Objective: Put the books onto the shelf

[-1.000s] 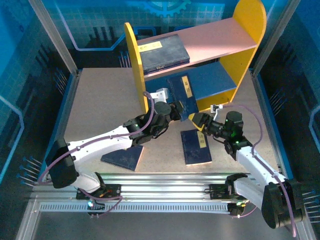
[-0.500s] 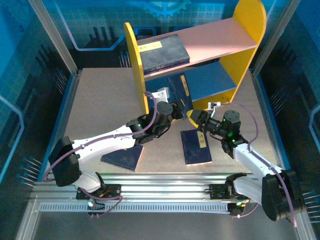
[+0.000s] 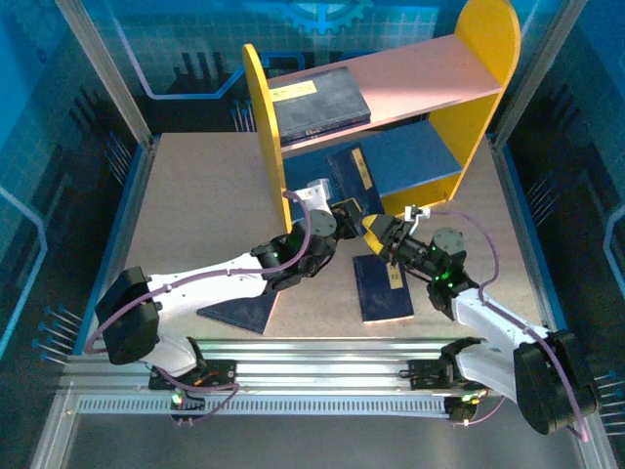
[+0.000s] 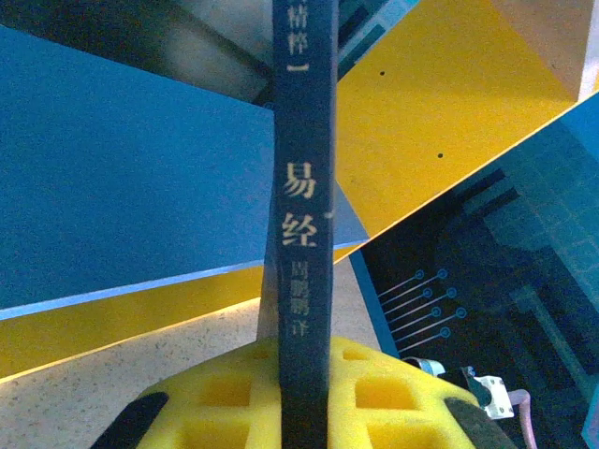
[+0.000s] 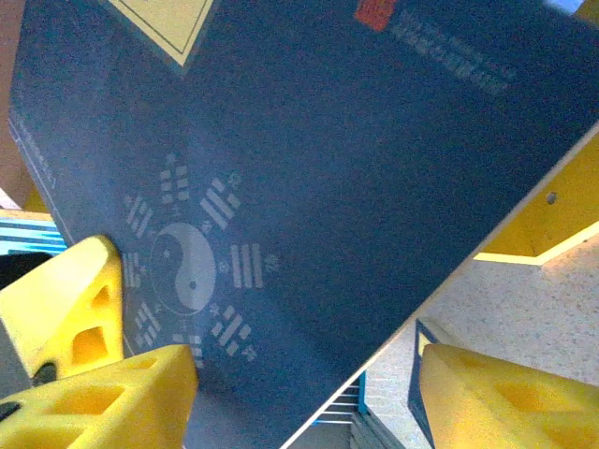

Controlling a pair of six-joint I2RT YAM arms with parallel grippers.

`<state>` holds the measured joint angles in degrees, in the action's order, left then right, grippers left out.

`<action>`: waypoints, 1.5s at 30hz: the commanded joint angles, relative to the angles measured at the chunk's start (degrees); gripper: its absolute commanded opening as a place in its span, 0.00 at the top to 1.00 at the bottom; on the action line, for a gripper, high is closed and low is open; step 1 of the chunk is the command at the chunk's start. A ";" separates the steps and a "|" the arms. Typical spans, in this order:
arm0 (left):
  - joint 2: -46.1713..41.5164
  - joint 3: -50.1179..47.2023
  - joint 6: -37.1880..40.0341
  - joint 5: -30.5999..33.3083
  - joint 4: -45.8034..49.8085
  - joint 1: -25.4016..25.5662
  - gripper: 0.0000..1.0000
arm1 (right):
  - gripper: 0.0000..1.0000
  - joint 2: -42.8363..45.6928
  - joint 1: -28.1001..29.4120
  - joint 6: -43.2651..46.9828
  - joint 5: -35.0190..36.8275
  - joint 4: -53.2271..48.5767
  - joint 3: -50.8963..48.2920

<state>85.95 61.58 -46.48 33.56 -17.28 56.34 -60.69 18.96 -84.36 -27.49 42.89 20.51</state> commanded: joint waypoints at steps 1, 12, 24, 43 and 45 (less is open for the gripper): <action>-0.13 -1.29 1.04 0.64 -10.65 2.08 1.00 | 0.36 1.28 2.07 -3.49 3.01 4.56 -1.38; 0.36 -2.60 0.87 4.48 -12.87 3.77 1.00 | 0.56 3.99 2.52 -2.92 6.25 1.91 -1.90; 0.75 -2.91 -1.91 5.76 -10.89 3.99 0.70 | 0.83 5.12 1.98 -0.10 6.98 -0.32 -1.76; -9.22 -6.36 -4.88 12.40 7.13 3.57 0.46 | 0.89 8.33 -10.42 22.83 -5.83 -25.22 9.29; -10.43 -6.29 -4.74 12.01 10.02 3.12 0.45 | 0.89 7.05 -12.02 24.52 -8.46 -25.93 10.34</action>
<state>77.78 56.25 -50.74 43.79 -12.19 59.79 -52.66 8.93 -64.95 -29.71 18.31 27.94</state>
